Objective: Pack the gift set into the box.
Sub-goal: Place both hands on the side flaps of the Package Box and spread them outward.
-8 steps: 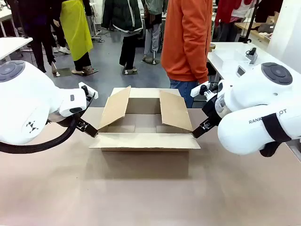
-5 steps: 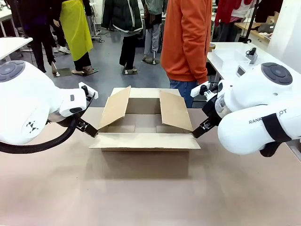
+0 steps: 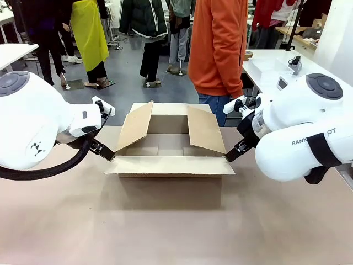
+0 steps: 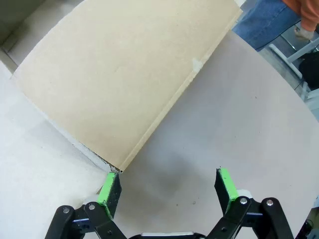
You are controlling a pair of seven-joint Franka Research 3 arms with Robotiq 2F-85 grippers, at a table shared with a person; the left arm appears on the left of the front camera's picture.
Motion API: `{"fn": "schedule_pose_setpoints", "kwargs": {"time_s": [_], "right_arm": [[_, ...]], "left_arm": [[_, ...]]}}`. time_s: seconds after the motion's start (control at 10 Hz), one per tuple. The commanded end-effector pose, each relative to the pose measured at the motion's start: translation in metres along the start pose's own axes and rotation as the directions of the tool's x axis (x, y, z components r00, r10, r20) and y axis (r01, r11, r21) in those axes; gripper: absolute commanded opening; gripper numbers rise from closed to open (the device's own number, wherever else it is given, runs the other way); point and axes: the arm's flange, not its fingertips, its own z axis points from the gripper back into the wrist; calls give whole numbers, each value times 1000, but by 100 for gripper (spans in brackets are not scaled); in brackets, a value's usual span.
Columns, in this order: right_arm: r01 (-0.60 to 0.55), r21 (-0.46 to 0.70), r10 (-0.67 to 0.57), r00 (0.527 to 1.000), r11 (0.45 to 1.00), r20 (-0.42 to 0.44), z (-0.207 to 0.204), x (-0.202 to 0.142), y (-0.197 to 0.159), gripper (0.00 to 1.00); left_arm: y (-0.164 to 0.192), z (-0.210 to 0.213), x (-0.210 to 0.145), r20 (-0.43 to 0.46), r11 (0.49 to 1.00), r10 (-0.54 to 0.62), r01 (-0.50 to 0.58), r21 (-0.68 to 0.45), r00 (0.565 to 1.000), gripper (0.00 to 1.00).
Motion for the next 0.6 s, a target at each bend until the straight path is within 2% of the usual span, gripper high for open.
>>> {"fn": "schedule_pose_setpoints", "kwargs": {"time_s": [0.0, 0.4, 0.5], "right_arm": [[1, 0, -1, 1000, 1000, 1, 0, 0, 0, 100], [1, 0, -1, 1000, 1000, 1, 0, 0, 0, 100], [0, 0, 0, 1000, 1000, 0, 0, 0, 0, 100]], "left_arm": [[0, 0, 0, 0, 1000, 0, 0, 0, 1000, 100], [0, 0, 0, 0, 1000, 0, 0, 0, 1000, 100], [2, 12, -3, 34, 1000, 2, -2, 12, 999, 100]]}}
